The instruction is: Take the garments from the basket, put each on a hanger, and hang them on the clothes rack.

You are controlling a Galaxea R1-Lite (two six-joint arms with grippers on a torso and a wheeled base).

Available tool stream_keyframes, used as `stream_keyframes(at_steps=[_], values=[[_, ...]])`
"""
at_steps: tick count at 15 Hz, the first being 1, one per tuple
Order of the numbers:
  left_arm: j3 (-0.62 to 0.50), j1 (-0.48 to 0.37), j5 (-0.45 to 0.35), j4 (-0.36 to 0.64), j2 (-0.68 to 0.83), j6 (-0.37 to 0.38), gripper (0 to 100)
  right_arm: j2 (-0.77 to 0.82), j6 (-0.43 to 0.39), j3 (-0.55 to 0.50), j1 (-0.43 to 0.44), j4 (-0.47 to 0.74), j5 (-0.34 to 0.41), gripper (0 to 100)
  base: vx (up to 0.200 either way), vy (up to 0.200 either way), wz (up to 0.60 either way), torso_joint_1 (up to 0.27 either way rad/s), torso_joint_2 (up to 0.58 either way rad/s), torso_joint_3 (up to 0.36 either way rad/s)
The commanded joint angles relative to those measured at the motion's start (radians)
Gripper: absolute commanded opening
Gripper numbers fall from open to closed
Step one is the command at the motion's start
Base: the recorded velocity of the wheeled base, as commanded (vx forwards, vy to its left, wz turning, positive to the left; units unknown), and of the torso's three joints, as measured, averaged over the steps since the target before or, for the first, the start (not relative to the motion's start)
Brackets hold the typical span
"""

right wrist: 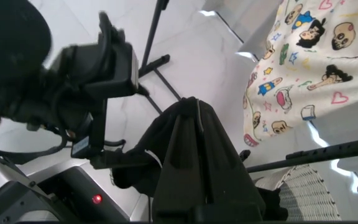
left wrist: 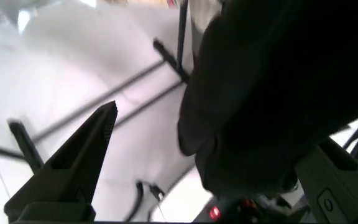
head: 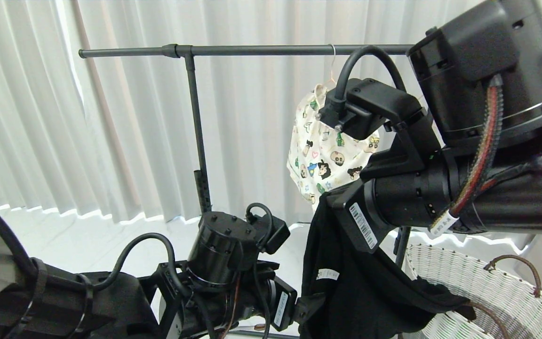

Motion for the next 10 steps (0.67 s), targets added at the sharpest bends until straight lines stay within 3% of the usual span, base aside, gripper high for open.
stream_keyframes(at_steps=[1, 7, 8, 10], values=[[0.026, -0.001, 0.005, 0.0, 0.022, -0.019, 100, -0.001, 0.0, -0.012, 0.003, 0.0, 0.0, 0, 0.0, 0.0, 0.0, 0.0, 0.0, 0.0], [0.098, -0.001, 0.07, 0.0, 0.027, -0.029, 100, 0.002, 0.0, -0.02, 0.003, 0.0, 0.001, 0, 0.0, 0.0, 0.0, 0.0, 0.0, 0.0], [0.097, -0.001, 0.073, 0.0, 0.024, -0.029, 0, 0.002, 0.0, -0.018, 0.001, 0.0, 0.001, 0, 0.0, 0.0, 0.0, 0.0, 0.0, 0.0], [0.101, -0.004, 0.11, 0.0, 0.021, -0.029, 0, 0.002, 0.0, -0.014, -0.001, 0.0, 0.001, 0, 0.0, 0.0, 0.0, 0.0, 0.0, 0.0]])
